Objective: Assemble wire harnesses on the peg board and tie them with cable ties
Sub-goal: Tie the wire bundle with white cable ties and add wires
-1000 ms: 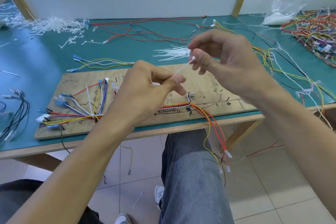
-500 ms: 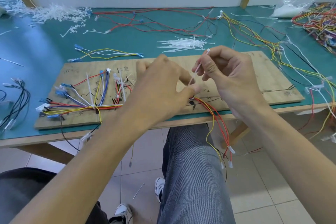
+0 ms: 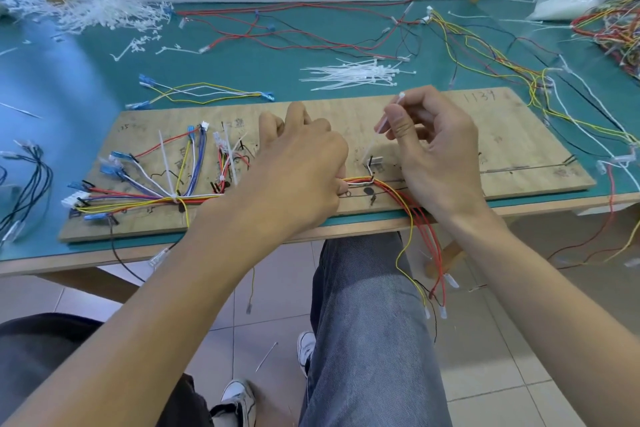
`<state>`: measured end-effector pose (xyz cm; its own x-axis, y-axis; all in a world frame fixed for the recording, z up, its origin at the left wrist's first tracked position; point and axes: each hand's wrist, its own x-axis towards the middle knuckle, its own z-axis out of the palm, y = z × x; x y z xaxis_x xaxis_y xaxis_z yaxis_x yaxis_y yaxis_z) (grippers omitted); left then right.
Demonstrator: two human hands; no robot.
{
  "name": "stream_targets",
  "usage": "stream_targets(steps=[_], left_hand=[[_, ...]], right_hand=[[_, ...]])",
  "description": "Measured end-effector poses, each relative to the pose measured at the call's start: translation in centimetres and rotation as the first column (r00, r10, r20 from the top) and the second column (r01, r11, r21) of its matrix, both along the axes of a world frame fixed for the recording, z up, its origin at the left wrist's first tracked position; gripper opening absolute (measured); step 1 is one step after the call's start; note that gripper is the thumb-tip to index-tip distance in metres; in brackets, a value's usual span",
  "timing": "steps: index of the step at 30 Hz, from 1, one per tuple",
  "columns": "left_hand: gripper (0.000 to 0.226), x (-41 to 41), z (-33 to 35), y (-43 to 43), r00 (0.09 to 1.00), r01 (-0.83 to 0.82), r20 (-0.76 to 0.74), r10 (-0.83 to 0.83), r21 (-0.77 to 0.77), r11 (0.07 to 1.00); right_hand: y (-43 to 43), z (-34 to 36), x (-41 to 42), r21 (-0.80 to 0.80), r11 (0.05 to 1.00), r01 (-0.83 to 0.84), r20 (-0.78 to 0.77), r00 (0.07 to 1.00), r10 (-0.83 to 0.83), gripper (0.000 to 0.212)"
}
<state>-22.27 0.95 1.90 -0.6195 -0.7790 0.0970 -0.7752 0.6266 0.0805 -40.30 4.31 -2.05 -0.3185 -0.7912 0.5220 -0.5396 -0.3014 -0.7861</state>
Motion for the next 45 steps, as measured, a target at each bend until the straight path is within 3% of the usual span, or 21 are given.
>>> stream_targets(steps=[9, 14, 18, 20, 24, 29, 37, 41, 43, 45], left_hand=[[0.019, 0.1, -0.7, 0.4, 0.999, 0.038, 0.030, -0.035, -0.097, 0.995], [0.019, 0.2, -0.9, 0.5, 0.999, 0.021, 0.034, -0.018, -0.092, 0.996], [0.019, 0.3, -0.7, 0.8, 1.000, 0.020, -0.010, -0.020, -0.087, 0.996], [0.020, 0.9, -0.5, 1.3, 0.987, 0.107, -0.108, -0.121, -0.128, 0.986], [0.011, 2.2, -1.1, 2.7, 0.914, 0.332, -0.152, -0.375, -0.249, 0.910], [0.010, 3.0, -2.4, 2.7, 0.864, 0.402, -0.248, -0.438, -0.185, 0.897], [0.021, 2.0, -3.4, 2.1, 0.849, 0.385, -0.244, -0.468, -0.320, 0.866], [0.018, 1.6, -3.6, 2.4, 0.841, 0.283, -0.385, -0.380, -0.284, 0.916], [0.014, 1.1, -3.5, 2.8, 0.837, 0.111, -0.515, -0.186, -0.173, 0.979], [0.014, 0.5, -3.3, 3.0, 0.835, -0.058, -0.550, 0.026, -0.040, 0.998]], right_hand=[[-0.2, -0.4, -0.2, 0.129, 0.976, -0.175, -0.266, 0.942, 0.204, 0.012], [0.3, -0.3, -0.7, 0.223, 0.957, -0.188, -0.303, 0.919, 0.251, 0.001], [0.9, -0.1, -1.0, 0.267, 0.947, -0.178, -0.270, 0.929, 0.251, 0.007], [1.1, 0.1, -1.2, 0.276, 0.942, -0.193, -0.279, 0.921, 0.270, 0.004], [1.2, 0.2, -1.3, 0.262, 0.933, -0.246, -0.288, 0.903, 0.319, 0.008], [1.1, -0.1, -1.3, 0.292, 0.928, -0.234, -0.309, 0.895, 0.323, 0.006], [1.1, -0.1, -1.3, 0.309, 0.922, -0.234, -0.289, 0.900, 0.326, 0.007], [1.0, -0.2, -1.4, 0.276, 0.935, -0.223, -0.257, 0.920, 0.295, 0.004], [1.2, -0.2, -1.6, 0.246, 0.942, -0.227, -0.203, 0.939, 0.279, 0.004], [1.3, -0.2, -1.7, 0.220, 0.946, -0.238, -0.166, 0.947, 0.276, 0.003]])
